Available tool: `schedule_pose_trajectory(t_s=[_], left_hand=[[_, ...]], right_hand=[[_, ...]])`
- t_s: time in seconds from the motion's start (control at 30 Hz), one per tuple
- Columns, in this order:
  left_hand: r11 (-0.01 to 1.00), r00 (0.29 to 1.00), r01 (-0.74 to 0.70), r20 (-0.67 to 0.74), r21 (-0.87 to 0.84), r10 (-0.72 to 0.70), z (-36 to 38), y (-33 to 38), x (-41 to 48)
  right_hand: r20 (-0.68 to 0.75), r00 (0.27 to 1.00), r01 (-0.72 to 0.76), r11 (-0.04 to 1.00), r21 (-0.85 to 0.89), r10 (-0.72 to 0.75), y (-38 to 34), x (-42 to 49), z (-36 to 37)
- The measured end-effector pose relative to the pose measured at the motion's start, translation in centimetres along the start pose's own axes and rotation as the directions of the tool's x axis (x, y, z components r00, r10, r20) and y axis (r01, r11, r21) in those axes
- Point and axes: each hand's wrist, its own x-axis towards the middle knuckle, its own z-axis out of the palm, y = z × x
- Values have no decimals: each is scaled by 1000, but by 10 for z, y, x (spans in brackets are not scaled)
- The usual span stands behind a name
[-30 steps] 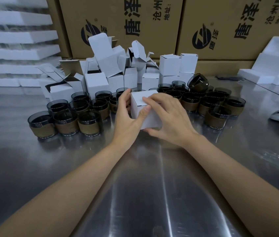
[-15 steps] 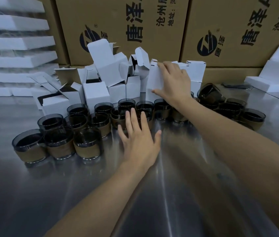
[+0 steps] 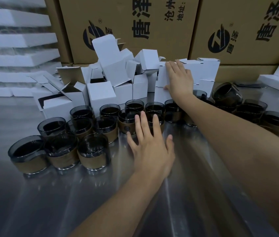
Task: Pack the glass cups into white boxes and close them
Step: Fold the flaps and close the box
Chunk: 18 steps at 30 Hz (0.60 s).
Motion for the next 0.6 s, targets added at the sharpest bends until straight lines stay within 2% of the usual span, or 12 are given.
schedule_pose_trajectory(t_s=[0.1, 0.17, 0.23, 0.33, 0.43, 0.53, 0.6], left_hand=[[1000, 1000, 5, 6, -1, -5, 0, 1, 0], [1000, 1000, 7, 10, 6, -7, 0, 0, 0], [1000, 1000, 8, 7, 14, -8, 1, 0, 1], [1000, 1000, 8, -7, 10, -7, 1, 0, 1], [1000, 1000, 1, -19, 3, -1, 1, 0, 1], [1000, 1000, 2, -3, 7, -2, 2, -1, 2], [1000, 1000, 5, 3, 12, -5, 2, -1, 2]], right_hand=[[27, 999, -16, 994, -109, 19, -3, 3, -5], [-26, 1000, -7, 988, -154, 4, -11, 3, -9], [-56, 995, 72, 988, -137, -80, -23, 2, -13], [26, 977, 211, 971, -110, -210, -43, 2, -14], [71, 986, 161, 978, -134, -153, -55, 5, -12], [26, 999, 35, 990, -136, -32, -62, 10, -11], [45, 999, -15, 993, -114, 20, -65, 15, -11]])
